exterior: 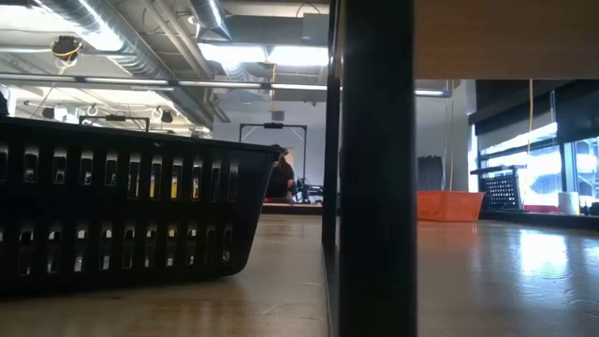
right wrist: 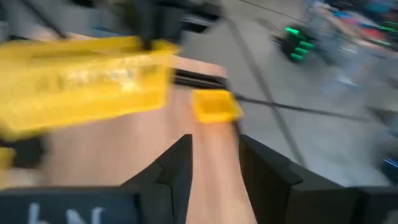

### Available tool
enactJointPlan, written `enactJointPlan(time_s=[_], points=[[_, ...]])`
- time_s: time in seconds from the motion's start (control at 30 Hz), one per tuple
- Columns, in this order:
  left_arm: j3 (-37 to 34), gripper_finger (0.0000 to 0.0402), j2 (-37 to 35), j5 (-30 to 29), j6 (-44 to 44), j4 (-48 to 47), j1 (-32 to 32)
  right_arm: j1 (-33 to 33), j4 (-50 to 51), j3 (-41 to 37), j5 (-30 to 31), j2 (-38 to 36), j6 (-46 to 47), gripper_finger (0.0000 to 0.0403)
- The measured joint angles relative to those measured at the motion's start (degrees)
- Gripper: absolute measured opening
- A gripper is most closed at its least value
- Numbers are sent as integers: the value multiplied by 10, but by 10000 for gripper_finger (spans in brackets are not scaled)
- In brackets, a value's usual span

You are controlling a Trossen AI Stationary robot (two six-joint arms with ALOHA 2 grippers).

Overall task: Stack baskets on shelf by color
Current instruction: Stack the bottom yellow bin on top of the yellow bin

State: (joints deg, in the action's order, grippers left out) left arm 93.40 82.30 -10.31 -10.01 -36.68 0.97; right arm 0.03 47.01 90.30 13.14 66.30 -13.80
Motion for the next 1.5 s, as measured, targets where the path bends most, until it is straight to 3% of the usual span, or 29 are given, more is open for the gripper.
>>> enactJointPlan(time_s=[0.27,0.4,1.13,1.5], points=[[34,0,-1,186,-102,-22,5,0,2,0,-221,-15,15,132],[35,0,10,209,-120,-36,3,0,17,0,-285,-15,15,132],[33,0,126,197,-75,-18,-70,0,57,0,-293,-15,45,132],[34,0,196,183,-114,104,-90,0,59,0,-293,-14,45,132]])
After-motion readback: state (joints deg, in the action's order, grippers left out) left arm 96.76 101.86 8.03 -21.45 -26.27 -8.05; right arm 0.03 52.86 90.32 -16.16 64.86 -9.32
